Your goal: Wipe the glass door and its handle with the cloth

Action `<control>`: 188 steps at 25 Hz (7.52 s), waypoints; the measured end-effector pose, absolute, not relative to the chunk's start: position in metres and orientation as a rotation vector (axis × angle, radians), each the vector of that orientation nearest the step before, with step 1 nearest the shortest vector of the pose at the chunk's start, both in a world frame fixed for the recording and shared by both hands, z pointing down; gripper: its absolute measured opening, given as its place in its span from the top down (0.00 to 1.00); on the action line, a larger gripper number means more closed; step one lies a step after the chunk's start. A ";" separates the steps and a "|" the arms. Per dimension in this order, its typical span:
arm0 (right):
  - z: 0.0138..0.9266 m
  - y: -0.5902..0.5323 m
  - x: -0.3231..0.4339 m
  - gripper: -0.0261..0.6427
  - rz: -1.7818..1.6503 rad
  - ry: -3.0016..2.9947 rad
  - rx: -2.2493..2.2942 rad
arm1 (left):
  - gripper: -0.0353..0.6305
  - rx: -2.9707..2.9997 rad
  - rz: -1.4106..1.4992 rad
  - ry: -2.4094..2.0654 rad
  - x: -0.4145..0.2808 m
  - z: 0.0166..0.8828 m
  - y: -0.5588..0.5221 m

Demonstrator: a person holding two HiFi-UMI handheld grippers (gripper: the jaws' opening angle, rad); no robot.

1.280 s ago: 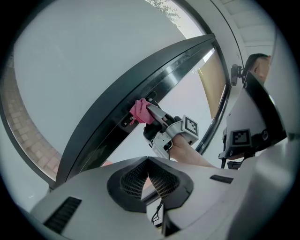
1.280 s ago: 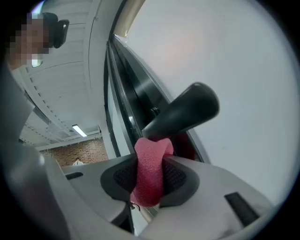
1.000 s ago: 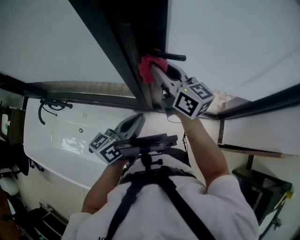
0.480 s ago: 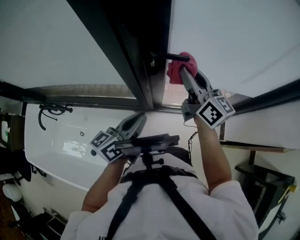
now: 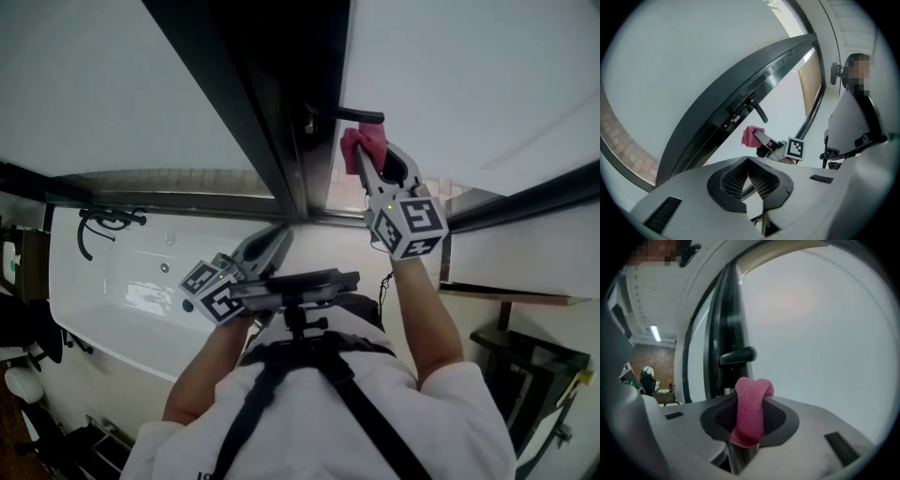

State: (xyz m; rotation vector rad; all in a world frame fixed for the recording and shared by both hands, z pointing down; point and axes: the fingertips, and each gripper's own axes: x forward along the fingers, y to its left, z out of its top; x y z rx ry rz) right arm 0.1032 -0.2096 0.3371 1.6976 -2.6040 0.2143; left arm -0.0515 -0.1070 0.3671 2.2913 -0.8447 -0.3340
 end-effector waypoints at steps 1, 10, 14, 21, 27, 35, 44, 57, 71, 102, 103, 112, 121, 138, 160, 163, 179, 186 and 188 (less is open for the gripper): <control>0.336 -0.211 0.090 0.80 0.142 -2.591 1.641 | 0.97 2.291 -0.335 -0.848 -0.052 0.367 -0.107; 0.315 -0.228 0.020 0.80 -0.373 -2.488 1.419 | 0.97 2.270 -0.346 -0.900 -0.062 0.366 -0.101; 0.323 -0.233 0.018 0.80 -0.379 -2.493 1.397 | 0.97 2.257 -0.347 -0.920 -0.065 0.368 -0.099; 0.334 -0.238 0.019 0.80 -0.343 -2.498 1.352 | 0.97 2.271 -0.348 -0.912 -0.061 0.362 -0.103; 0.363 -0.239 0.020 0.80 -0.297 -2.430 1.297 | 0.97 2.272 -0.343 -0.917 -0.061 0.362 -0.102; 0.371 -0.232 0.042 0.80 -0.298 -2.370 1.335 | 0.97 2.269 -0.340 -0.920 -0.061 0.362 -0.102; 0.316 -0.246 0.049 0.80 -0.521 -2.334 1.482 | 0.97 2.282 -0.325 -0.934 -0.064 0.364 -0.102; 0.332 -0.256 0.035 0.80 -0.709 -2.194 1.385 | 0.97 2.254 -0.308 -0.932 -0.066 0.374 -0.099; 0.393 -0.261 0.027 0.80 -0.528 -2.169 1.301 | 0.97 2.240 -0.312 -0.958 -0.068 0.373 -0.100; 0.327 -0.228 -0.020 0.80 -0.723 -2.323 1.335 | 0.97 2.251 -0.325 -0.964 -0.068 0.367 -0.096; 0.328 -0.228 -0.021 0.80 -0.730 -2.318 1.332 | 0.97 2.251 -0.325 -0.962 -0.068 0.367 -0.096; 0.351 -0.227 -0.026 0.80 -0.726 -2.286 1.277 | 0.97 2.255 -0.329 -0.946 -0.068 0.370 -0.099; 0.403 -0.240 -0.004 0.80 -0.528 -2.226 1.253 | 0.97 2.254 -0.326 -0.944 -0.068 0.371 -0.100; 0.404 -0.241 0.034 0.80 -0.415 -2.156 1.382 | 0.97 2.244 -0.316 -0.931 -0.068 0.374 -0.099; 0.373 -0.253 0.036 0.80 -0.645 -2.135 1.436 | 0.97 2.214 -0.321 -0.974 -0.071 0.379 -0.099; 0.384 -0.254 0.035 0.80 -0.622 -2.141 1.430 | 0.97 2.214 -0.320 -0.983 -0.072 0.378 -0.100; 0.480 -0.255 0.027 0.80 -0.439 -2.119 1.231 | 0.97 2.168 -0.315 -1.062 -0.079 0.382 -0.100; 0.512 -0.254 0.016 0.80 -0.509 -2.072 1.102 | 0.97 2.144 -0.332 -1.085 -0.083 0.388 -0.100; 0.523 -0.254 0.013 0.80 -0.522 -2.058 1.059 | 0.97 2.144 -0.336 -1.091 -0.083 0.387 -0.100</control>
